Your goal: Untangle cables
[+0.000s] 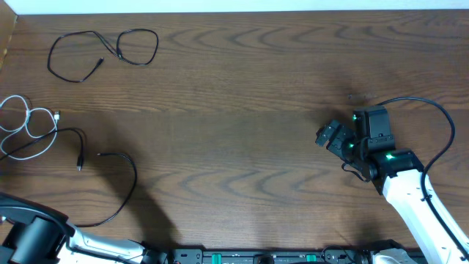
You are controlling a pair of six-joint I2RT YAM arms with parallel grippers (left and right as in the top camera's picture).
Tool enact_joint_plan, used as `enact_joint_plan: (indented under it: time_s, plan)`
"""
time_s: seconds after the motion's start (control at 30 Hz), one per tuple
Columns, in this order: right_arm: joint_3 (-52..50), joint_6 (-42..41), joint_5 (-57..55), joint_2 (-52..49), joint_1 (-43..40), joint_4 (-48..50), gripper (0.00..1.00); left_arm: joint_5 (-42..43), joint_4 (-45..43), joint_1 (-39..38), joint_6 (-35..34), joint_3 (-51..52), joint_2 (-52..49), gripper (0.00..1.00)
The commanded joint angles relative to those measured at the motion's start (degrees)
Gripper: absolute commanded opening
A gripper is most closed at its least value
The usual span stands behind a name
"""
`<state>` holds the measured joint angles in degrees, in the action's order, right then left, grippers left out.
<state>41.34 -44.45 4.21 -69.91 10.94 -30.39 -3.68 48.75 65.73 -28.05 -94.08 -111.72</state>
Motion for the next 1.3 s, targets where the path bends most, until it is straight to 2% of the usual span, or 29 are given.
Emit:
enact_joint_plan:
  time_s: [0.0,0.2,0.3,0.43,0.5,0.77,0.93,1.27]
  plan:
    - [0.2,0.8,-0.9,0.1,-0.1,-0.1,0.99,8.4,-1.0,-2.1,4.5,0.3,5.5,0.61]
    - [0.2,0.8,-0.9,0.1,-0.1,-0.1,0.99,10.8,1.3,-8.9,5.6,0.3,5.7,0.61]
    - [0.2,0.8,-0.9,0.2,-0.1,-0.1,0.99,10.8,3.1,-13.5,6.1,0.6,4.7,0.54]
    - [0.2,0.8,-0.9,0.1,-0.1,-0.1,0.99,9.0,3.8,-21.2,17.9,2.6,3.1,0.54]
    - [0.2,0.8,-0.9,0.2,-0.1,-0.1,0.99,5.2,3.5,-22.9,17.9,3.9,2.4,0.54]
    - [0.2,0.8,-0.9,0.1,-0.1,-0.1,0.99,4.9,3.0,-24.1,18.4,5.9,-2.6,0.54]
    - [0.2,0.8,-0.9,0.2,-0.1,-0.1,0.99,18.3,0.2,-25.2,27.7,5.9,-5.3,0.54]
    - [0.2,0.8,-0.9,0.2,-0.1,-0.1,0.99,14.7,-1.7,-26.9,28.4,5.9,-9.1,0.54]
